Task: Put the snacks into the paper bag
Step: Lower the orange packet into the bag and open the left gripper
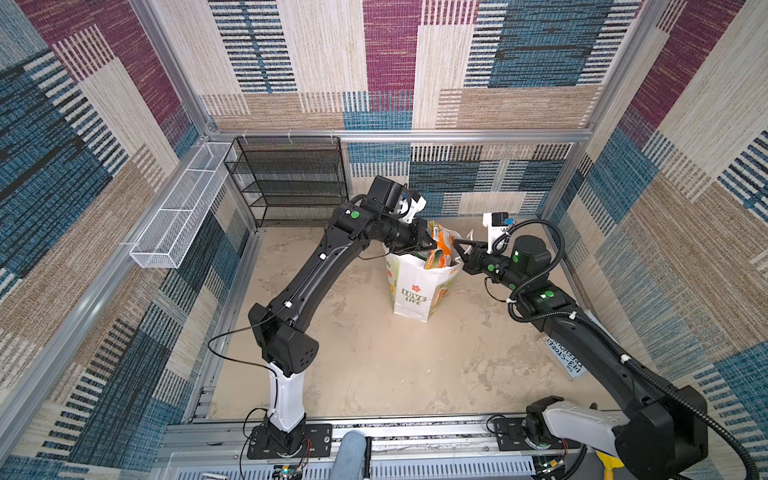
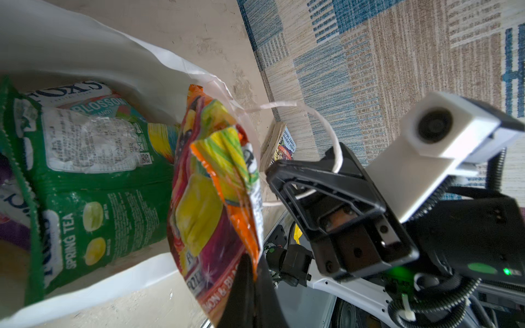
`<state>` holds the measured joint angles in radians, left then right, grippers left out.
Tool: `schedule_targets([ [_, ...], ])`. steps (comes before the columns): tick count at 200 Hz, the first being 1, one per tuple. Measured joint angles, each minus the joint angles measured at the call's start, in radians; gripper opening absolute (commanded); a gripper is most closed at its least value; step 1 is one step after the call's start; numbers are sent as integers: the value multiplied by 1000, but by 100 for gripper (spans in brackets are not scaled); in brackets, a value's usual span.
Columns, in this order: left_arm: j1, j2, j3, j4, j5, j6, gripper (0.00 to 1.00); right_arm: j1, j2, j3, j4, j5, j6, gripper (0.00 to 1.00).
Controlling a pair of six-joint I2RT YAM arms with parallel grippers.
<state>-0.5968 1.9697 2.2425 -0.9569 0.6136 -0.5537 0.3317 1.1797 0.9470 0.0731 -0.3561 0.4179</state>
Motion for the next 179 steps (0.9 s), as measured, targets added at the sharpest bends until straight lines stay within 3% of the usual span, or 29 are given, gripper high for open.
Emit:
schedule_targets([
  [77,87,254,277,-58,153,-56,0,0,-1,0,0,0,0,2],
  [117,135,315,317,-78,202,-68,3,0,0,0,0,0,0,2],
  [144,157,317,318,-133,163,-40,12,0,6,0,0,0,0,2],
  [179,156,294,318,-209,-6,34,30,0,14,0,0,0,0,2],
])
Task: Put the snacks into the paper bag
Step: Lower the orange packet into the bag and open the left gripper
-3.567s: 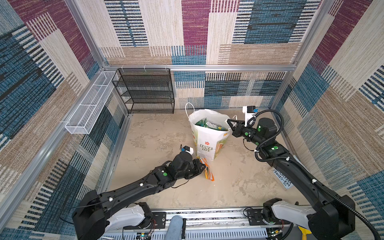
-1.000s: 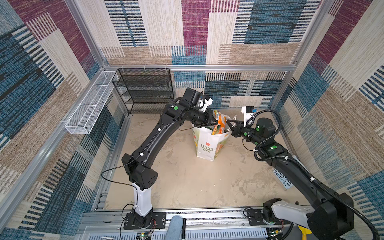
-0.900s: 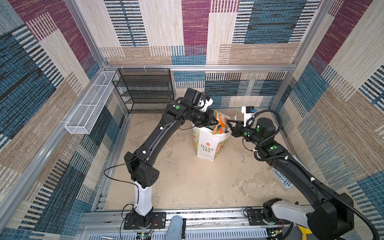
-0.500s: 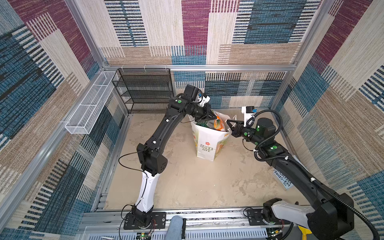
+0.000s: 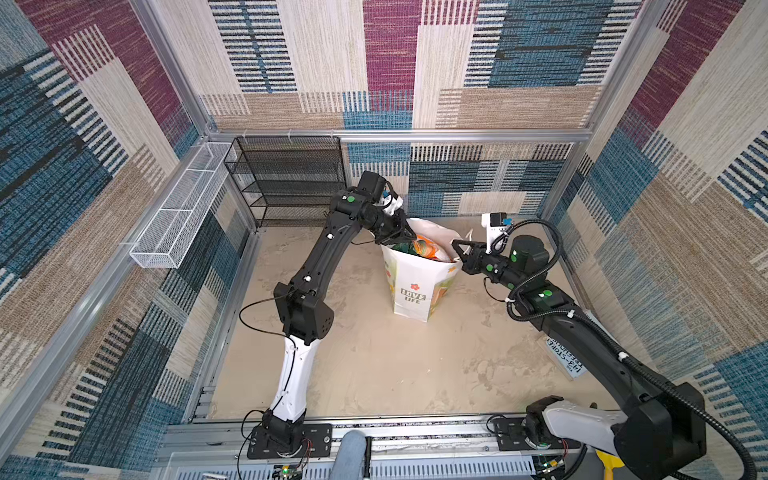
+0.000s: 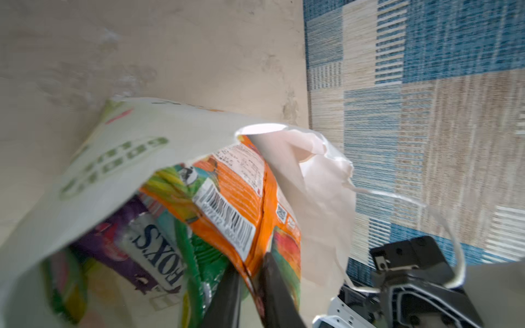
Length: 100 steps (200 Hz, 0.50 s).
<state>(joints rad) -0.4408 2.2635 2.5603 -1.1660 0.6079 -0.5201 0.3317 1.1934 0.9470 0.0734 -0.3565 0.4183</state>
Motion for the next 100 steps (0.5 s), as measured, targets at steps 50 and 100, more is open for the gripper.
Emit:
schedule_targets([
  [50,-3,-42,20,-50,-275,56,50,0,3,0,0,-1,0,2],
  [100,-141,-117,106,-67,-421,128,50,0,7,0,0,-3,0,2],
])
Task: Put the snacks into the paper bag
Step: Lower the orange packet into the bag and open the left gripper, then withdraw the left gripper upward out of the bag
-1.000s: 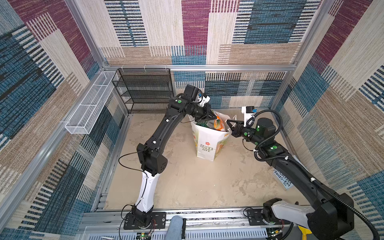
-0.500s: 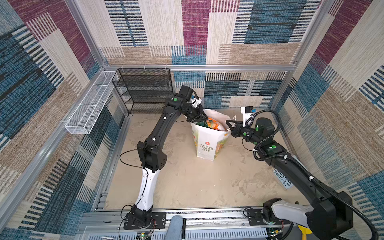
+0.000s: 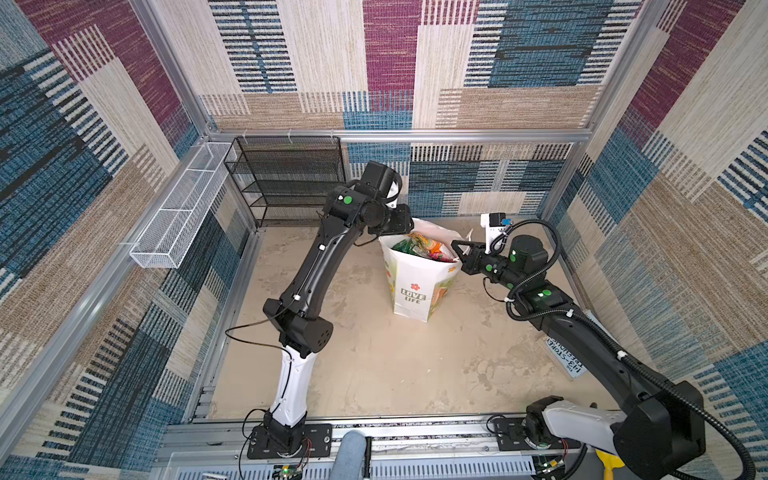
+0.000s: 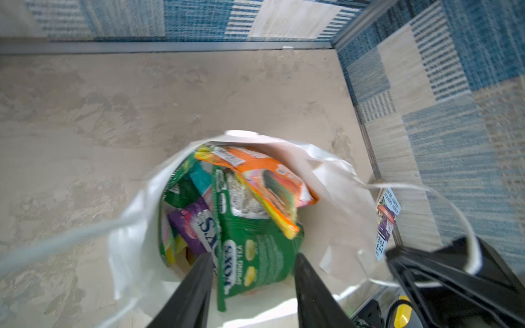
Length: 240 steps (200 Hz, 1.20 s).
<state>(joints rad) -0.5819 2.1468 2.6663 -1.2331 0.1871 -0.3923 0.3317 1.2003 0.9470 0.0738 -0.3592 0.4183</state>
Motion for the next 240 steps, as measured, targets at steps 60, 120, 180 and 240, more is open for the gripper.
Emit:
schedule_targets([
  [60,-82,90,36,-2,0,55,43,0,-4,0,0,0,0,2],
  [120,-46,200,21,2,-31,58,27,0,-3,0,0,0,0,2],
  [180,-15,206,13,-4,5,44,48,0,-3,0,0,0,0,2],
  [240,-57,-114,-40,51,42,24,88,0,-3,0,0,1,0,2],
])
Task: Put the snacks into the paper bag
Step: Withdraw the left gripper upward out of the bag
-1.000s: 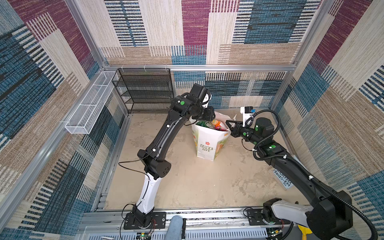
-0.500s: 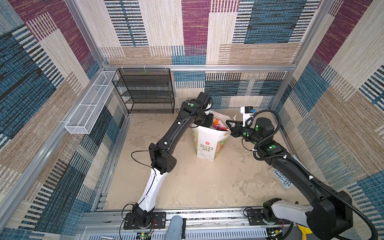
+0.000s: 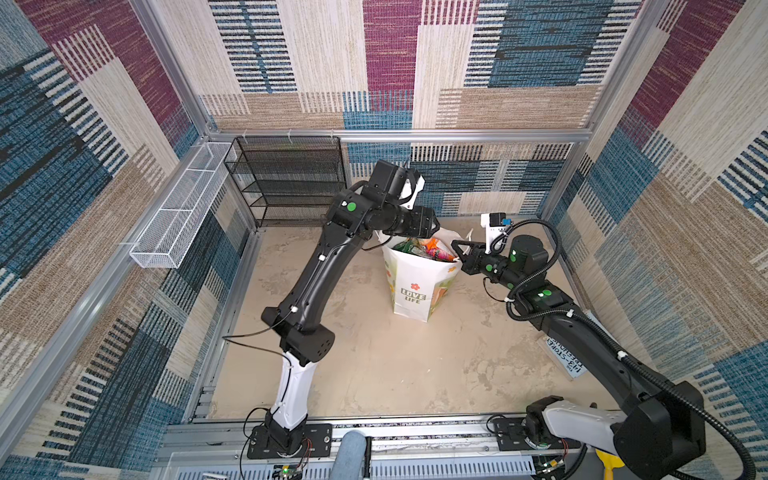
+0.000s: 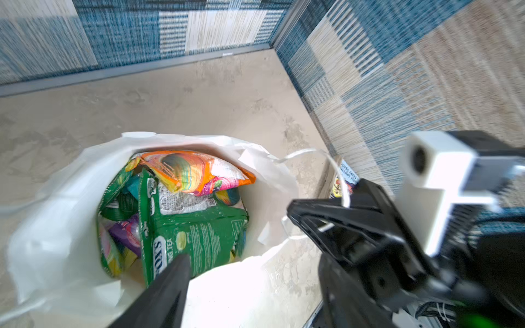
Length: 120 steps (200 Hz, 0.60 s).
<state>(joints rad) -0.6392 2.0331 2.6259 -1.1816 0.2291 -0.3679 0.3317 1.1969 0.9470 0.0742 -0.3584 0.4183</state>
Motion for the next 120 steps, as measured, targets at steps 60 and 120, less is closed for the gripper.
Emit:
schedule_targets([
  [60,124,-192,-255,82,-131,12,99,0,-3,0,0,0,0,2],
  [120,218,-75,-205,77,-145,11,81,0,-6,0,0,1,0,2],
])
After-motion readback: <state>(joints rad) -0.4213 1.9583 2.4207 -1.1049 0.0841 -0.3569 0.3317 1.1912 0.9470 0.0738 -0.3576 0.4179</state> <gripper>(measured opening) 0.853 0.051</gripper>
